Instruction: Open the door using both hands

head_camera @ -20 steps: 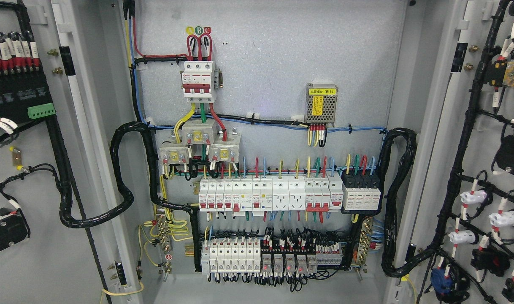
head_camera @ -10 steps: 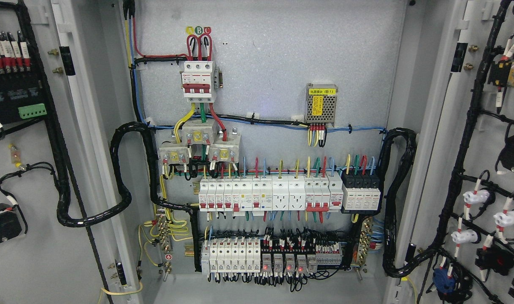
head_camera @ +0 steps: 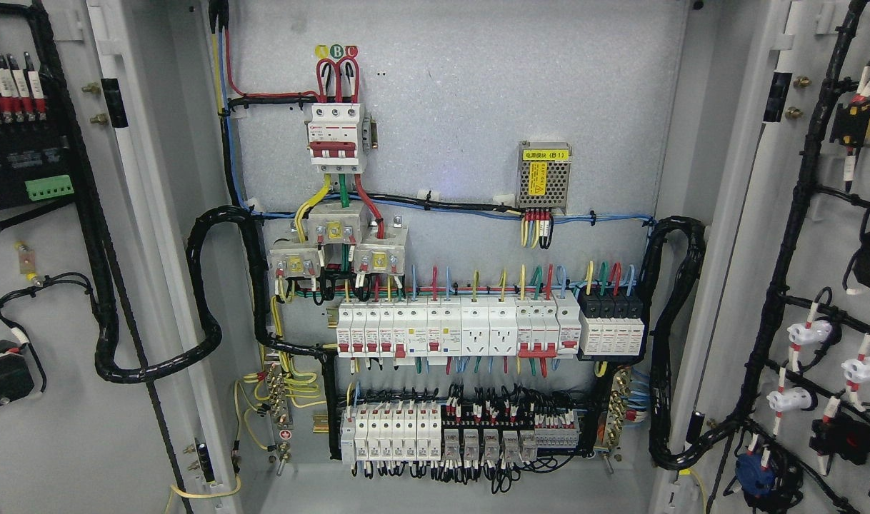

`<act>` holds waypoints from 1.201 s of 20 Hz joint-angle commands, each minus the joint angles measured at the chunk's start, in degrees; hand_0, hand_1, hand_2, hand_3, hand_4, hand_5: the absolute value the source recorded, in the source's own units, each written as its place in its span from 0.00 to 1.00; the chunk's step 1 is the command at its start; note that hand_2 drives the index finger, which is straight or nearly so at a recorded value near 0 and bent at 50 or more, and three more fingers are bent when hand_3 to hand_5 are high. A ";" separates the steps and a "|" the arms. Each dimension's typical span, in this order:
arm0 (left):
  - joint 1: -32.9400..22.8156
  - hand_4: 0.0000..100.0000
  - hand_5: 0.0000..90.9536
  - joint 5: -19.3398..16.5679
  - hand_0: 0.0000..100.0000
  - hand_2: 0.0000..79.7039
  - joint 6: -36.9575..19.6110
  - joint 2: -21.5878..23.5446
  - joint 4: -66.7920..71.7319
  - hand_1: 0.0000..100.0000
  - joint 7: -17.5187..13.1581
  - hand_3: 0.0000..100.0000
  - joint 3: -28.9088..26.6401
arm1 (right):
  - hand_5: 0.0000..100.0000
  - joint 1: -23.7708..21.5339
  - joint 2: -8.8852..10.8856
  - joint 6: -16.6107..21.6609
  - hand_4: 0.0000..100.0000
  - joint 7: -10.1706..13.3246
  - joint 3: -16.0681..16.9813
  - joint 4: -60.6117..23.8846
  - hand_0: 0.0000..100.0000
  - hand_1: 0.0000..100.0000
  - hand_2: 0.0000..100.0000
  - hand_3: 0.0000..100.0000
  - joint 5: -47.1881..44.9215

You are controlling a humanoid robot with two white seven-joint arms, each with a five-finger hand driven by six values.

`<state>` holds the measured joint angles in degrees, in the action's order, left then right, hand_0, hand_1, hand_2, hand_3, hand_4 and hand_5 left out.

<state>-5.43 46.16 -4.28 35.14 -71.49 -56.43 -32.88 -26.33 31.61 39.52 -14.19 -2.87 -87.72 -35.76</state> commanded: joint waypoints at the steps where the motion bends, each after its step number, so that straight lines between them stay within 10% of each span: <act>1: 0.06 0.03 0.00 -0.28 0.29 0.03 1.11 -1.74 -5.75 0.00 0.44 0.03 0.44 | 0.00 0.23 -0.05 0.03 0.00 0.13 0.85 0.53 0.22 0.00 0.00 0.00 -0.02; 13: -3.89 0.03 0.00 -1.85 0.29 0.03 1.55 -6.48 -19.37 0.00 5.53 0.03 2.55 | 0.00 0.49 -0.14 -0.06 0.00 0.13 -0.38 -1.84 0.22 0.00 0.00 0.00 0.60; 16: -5.29 0.04 0.00 -6.24 0.29 0.03 2.95 -10.77 -23.77 0.00 12.37 0.03 4.13 | 0.00 0.93 -0.67 -0.06 0.00 0.13 -1.61 -2.45 0.22 0.00 0.00 0.00 0.86; 24: -6.35 0.04 0.00 -18.18 0.29 0.03 3.13 -21.05 -32.12 0.00 18.71 0.03 11.33 | 0.00 2.86 -9.62 -0.32 0.00 0.30 -2.84 -3.68 0.22 0.00 0.00 0.00 9.55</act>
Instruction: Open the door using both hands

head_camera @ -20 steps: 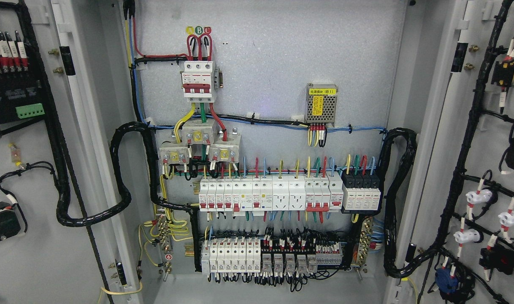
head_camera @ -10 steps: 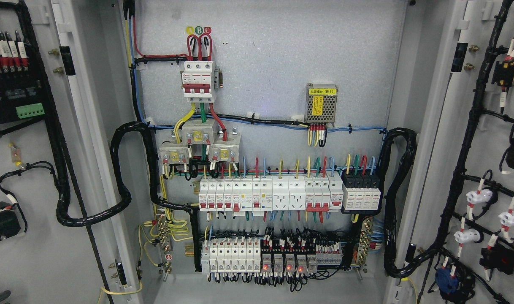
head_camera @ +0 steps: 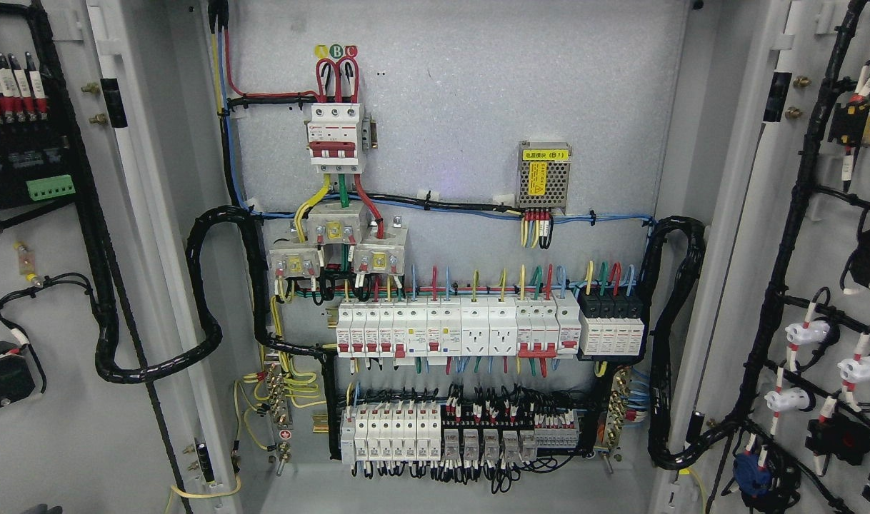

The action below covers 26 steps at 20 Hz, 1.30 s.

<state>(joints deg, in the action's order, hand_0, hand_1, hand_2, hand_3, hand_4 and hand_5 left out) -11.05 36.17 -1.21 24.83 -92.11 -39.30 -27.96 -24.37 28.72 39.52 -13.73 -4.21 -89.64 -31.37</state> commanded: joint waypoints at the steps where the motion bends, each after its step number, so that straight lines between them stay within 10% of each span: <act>1: -0.64 0.04 0.00 -10.83 0.29 0.03 0.07 -12.43 -12.47 0.00 2.46 0.03 7.56 | 0.00 0.91 -7.70 -0.41 0.00 -0.16 -1.59 -1.94 0.22 0.00 0.00 0.00 6.22; 7: -0.56 0.03 0.00 -24.37 0.29 0.03 -0.55 -23.41 -14.41 0.00 5.18 0.03 20.99 | 0.00 0.91 -14.73 -1.03 0.00 0.01 -3.35 -3.52 0.22 0.00 0.00 0.00 12.55; 13: -0.55 0.03 0.00 -28.88 0.29 0.03 -0.55 -24.83 -13.80 0.00 29.42 0.03 31.38 | 0.00 0.91 -18.52 -4.62 0.00 0.19 -3.70 -4.57 0.22 0.00 0.00 0.00 15.63; 26: -6.36 0.03 0.00 -28.79 0.29 0.03 -4.24 -24.57 -12.04 0.00 32.53 0.03 40.09 | 0.00 3.36 -23.09 -10.78 0.00 2.83 -6.95 -5.28 0.22 0.00 0.00 0.00 19.85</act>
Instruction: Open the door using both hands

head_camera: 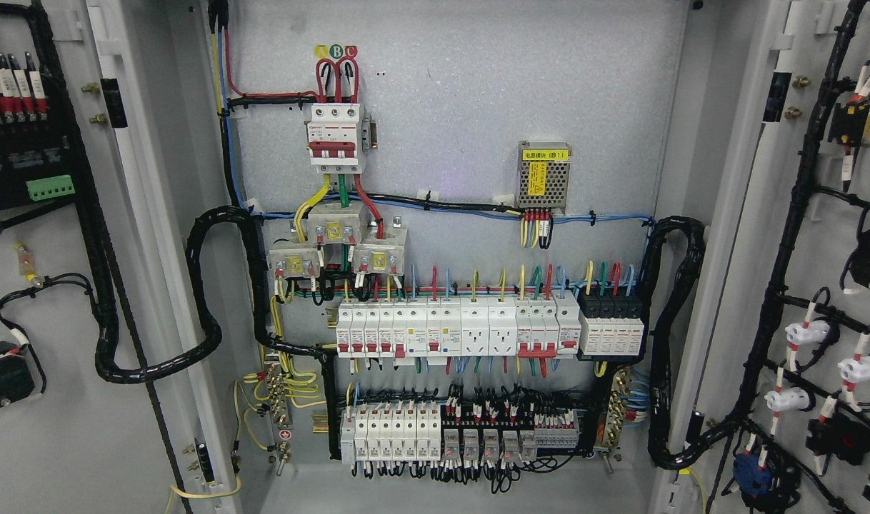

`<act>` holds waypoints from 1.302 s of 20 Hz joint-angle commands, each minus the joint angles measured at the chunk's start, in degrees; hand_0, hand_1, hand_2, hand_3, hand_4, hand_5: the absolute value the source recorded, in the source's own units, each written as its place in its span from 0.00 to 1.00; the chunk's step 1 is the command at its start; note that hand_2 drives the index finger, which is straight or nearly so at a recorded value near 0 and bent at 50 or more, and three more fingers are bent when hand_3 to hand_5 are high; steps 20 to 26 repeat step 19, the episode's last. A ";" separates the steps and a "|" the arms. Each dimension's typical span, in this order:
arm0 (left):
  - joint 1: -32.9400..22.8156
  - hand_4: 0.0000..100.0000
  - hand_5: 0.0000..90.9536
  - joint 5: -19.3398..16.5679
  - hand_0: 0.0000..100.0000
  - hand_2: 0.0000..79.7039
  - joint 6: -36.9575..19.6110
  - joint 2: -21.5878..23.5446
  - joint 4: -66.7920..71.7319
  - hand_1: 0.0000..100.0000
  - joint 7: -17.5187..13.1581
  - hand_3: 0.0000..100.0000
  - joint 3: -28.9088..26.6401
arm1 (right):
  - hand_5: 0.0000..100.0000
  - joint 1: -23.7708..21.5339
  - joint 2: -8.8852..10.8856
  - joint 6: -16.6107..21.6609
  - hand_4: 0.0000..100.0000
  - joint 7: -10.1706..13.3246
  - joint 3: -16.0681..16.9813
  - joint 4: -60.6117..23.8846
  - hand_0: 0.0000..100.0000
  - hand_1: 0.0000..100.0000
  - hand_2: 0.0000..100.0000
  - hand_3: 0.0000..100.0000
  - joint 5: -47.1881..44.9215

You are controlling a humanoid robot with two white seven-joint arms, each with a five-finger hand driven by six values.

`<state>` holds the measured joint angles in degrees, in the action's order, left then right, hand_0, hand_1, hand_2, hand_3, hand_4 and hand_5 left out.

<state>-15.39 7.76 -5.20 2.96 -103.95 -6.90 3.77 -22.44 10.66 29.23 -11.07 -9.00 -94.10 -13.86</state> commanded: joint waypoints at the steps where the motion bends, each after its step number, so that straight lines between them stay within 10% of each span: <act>1: -2.10 0.03 0.00 -0.38 0.29 0.03 -0.25 -2.61 -0.11 0.00 0.13 0.03 8.19 | 0.00 1.43 -5.03 -0.49 0.00 0.17 -2.25 -0.82 0.22 0.00 0.00 0.00 2.69; 26: -2.71 0.03 0.00 -0.29 0.29 0.03 -0.25 -2.70 0.24 0.00 2.33 0.03 4.67 | 0.00 1.79 -5.56 -2.34 0.00 0.61 -3.13 -0.91 0.22 0.00 0.00 0.00 3.14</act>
